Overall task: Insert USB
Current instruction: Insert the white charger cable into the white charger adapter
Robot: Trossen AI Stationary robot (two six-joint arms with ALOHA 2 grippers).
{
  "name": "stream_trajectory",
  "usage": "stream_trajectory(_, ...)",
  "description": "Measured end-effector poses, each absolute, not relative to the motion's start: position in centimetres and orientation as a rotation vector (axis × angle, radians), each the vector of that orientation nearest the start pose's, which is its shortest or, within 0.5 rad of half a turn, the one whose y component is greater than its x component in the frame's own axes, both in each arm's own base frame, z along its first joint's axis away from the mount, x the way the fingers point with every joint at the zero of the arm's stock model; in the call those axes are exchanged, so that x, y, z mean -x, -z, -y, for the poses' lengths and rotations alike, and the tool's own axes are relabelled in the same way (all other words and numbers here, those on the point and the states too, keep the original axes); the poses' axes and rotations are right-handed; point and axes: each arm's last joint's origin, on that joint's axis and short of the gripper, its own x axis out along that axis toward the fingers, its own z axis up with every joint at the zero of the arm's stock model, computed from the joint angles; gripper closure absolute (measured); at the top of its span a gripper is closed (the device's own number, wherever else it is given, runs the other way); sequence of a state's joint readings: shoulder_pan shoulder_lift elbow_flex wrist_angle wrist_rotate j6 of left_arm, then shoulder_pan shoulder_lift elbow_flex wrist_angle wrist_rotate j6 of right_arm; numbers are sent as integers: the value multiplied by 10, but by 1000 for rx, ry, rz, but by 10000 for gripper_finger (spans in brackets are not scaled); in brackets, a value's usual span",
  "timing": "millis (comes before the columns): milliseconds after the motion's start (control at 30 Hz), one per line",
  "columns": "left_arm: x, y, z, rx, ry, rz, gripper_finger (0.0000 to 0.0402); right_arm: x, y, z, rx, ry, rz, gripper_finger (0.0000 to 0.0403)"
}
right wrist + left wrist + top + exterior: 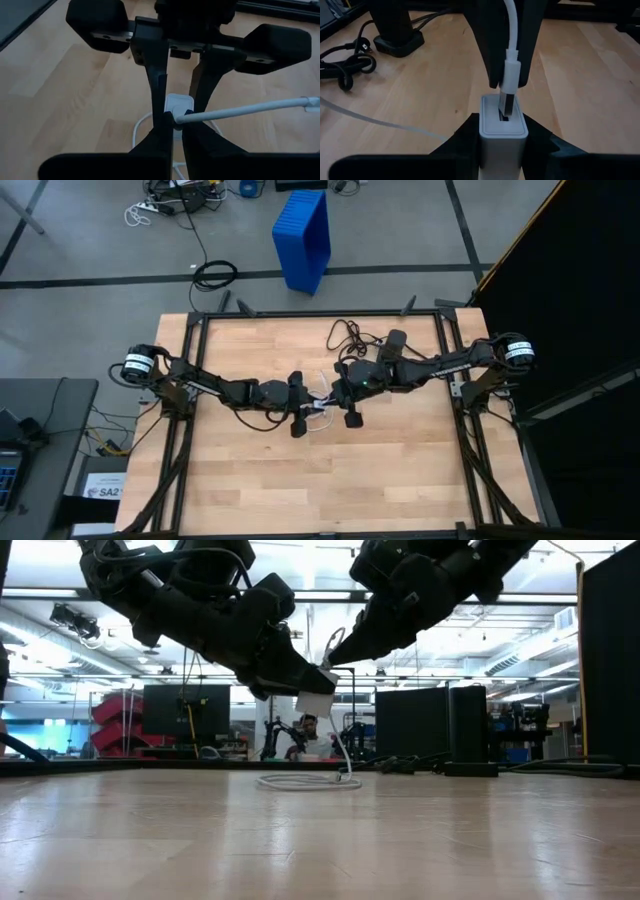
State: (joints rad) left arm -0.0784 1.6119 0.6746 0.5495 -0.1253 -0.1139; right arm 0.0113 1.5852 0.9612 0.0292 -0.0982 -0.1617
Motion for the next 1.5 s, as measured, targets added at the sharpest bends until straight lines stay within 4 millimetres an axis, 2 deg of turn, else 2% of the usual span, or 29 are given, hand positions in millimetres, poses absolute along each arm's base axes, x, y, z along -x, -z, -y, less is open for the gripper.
stream_trajectory(433, -316, -172, 21, 76, -69, -381, 327, -341, -229, -8, 136, -187, -591, 402)
stream_trajectory(867, -315, -169, 21, 87, -77, -458, 327, -339, -226, -8, 128, -181, -633, 403)
stream_trajectory(1500, -321, -176, 22, 118, -69, -433, 327, -338, -225, -7, 134, -161, -641, 403)
